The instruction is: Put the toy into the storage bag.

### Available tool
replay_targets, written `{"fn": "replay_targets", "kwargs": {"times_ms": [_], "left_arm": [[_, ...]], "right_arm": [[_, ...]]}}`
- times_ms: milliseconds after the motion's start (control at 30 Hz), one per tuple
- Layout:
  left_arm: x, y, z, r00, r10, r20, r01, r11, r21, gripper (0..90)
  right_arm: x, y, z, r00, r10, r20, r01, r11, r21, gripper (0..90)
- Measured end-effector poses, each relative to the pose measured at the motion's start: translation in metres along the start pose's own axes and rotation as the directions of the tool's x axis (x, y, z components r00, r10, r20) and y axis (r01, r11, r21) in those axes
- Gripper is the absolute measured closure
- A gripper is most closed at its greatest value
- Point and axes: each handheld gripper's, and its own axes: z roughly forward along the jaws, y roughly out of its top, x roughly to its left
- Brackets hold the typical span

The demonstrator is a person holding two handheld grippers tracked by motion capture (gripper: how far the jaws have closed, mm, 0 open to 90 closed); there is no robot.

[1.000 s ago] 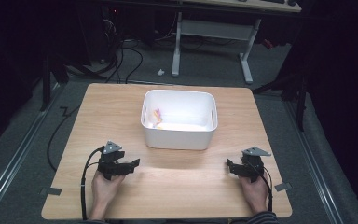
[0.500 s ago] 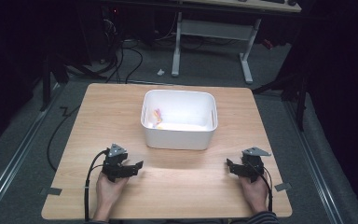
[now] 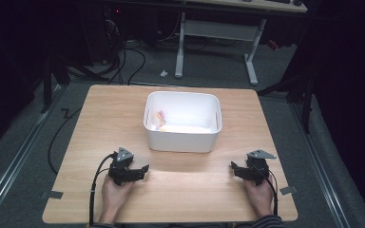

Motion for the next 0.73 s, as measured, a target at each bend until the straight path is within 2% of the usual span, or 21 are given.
{"fn": "replay_targets", "kwargs": {"times_ms": [167,367,533,733], "left_arm": [[-0.002,-0.001,0.002,0.9997,0.016,-0.021,-0.016,0.9998,-0.011,23.8],[-0.005,-0.001,0.003,0.9983,0.041,-0.043,-0.041,0.9992,0.0,23.3],[-0.013,0.0,0.005,0.9921,0.095,-0.082,-0.093,0.9953,0.026,22.1],[-0.013,0.0,0.005,0.9924,0.092,-0.082,-0.091,0.9956,0.026,21.8]], "right_arm": [[0.0,0.0,0.0,1.0,0.0,-0.001,0.0,1.0,0.0,23.5],[0.0,0.0,0.0,1.0,0.0,-0.001,0.0,1.0,0.0,23.5],[0.0,0.0,0.0,1.0,-0.001,-0.001,0.001,1.0,0.0,23.4],[0.0,0.0,0.0,1.0,-0.001,-0.001,0.001,1.0,0.0,23.4]]}}
